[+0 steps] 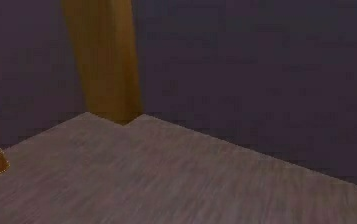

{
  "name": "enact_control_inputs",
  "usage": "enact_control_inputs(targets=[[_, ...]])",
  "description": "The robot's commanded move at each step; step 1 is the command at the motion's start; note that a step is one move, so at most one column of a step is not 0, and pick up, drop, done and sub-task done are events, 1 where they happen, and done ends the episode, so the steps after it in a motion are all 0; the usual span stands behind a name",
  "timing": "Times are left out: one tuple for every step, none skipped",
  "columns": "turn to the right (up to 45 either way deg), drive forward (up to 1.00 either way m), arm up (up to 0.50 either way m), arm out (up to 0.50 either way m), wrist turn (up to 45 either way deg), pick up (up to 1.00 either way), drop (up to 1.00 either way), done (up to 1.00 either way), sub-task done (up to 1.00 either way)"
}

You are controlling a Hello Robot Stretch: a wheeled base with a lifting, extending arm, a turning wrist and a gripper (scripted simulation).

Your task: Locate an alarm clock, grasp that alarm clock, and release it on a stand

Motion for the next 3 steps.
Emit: enact_control_inputs(targets=[[27.0, 0.0, 0.0, 0.0, 0.0, 0.0, 0.0, 0.0, 0.0], [0.0, 1.0, 0.0, 0.0, 0.0, 0.0, 0.0, 0.0, 0.0], [-45.0, 0.0, 0.0, 0.0, 0.0, 0.0, 0.0, 0.0, 0.0]])
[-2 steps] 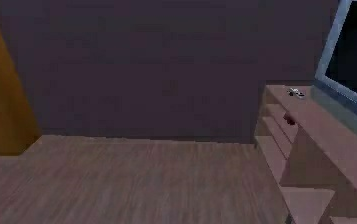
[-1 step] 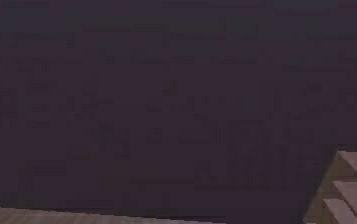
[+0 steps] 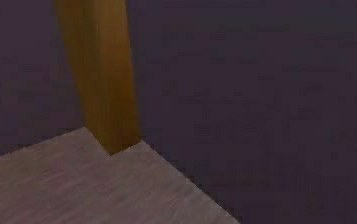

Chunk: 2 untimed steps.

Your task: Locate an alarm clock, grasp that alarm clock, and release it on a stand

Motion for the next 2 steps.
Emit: enact_control_inputs(targets=[[-39.0, 0.0, 0.0, 0.0, 0.0, 0.0, 0.0, 0.0, 0.0], [45.0, 0.0, 0.0, 0.0, 0.0, 0.0, 0.0, 0.0, 0.0]])
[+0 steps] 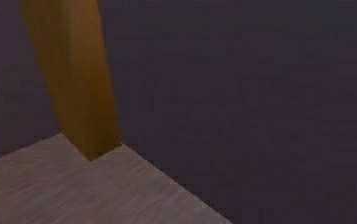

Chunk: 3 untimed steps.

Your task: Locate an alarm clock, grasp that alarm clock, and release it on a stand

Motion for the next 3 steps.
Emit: enact_control_inputs(targets=[[30.0, 0.0, 0.0, 0.0, 0.0, 0.0, 0.0, 0.0, 0.0], [0.0, 0.0, 0.0, 0.48, 0.0, 0.0, 0.0, 0.0, 0.0], [0.0, 0.0, 0.0, 0.0, 45.0, 0.0, 0.0, 0.0, 0.0]])
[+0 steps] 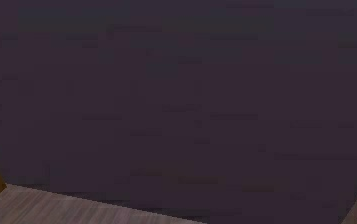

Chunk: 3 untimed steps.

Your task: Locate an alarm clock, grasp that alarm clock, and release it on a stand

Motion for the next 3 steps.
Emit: enact_control_inputs(targets=[[0.0, 0.0, 0.0, 0.0, 45.0, 0.0, 0.0, 0.0, 0.0], [0.0, 0.0, 0.0, 0.0, 45.0, 0.0, 0.0, 0.0, 0.0], [0.0, 0.0, 0.0, 0.0, 12.0, 0.0, 0.0, 0.0, 0.0]])
